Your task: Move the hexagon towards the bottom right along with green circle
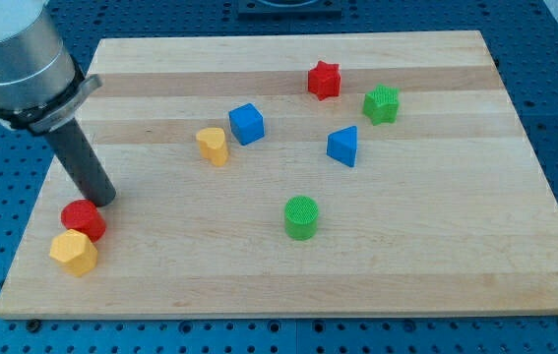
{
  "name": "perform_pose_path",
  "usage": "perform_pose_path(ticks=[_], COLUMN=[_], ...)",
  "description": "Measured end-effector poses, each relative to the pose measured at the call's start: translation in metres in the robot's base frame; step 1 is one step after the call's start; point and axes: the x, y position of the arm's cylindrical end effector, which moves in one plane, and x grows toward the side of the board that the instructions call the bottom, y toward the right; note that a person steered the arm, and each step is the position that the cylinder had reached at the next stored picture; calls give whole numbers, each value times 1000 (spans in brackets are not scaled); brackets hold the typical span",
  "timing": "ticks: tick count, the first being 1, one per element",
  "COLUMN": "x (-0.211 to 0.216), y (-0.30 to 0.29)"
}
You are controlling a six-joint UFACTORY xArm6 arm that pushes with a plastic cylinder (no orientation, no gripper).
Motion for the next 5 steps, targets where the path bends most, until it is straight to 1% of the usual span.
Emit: perform_pose_path(ticks=[1, 2, 3, 4, 5], x=[-37, -56, -55, -42, -8], y=[0, 0, -8, -42, -63])
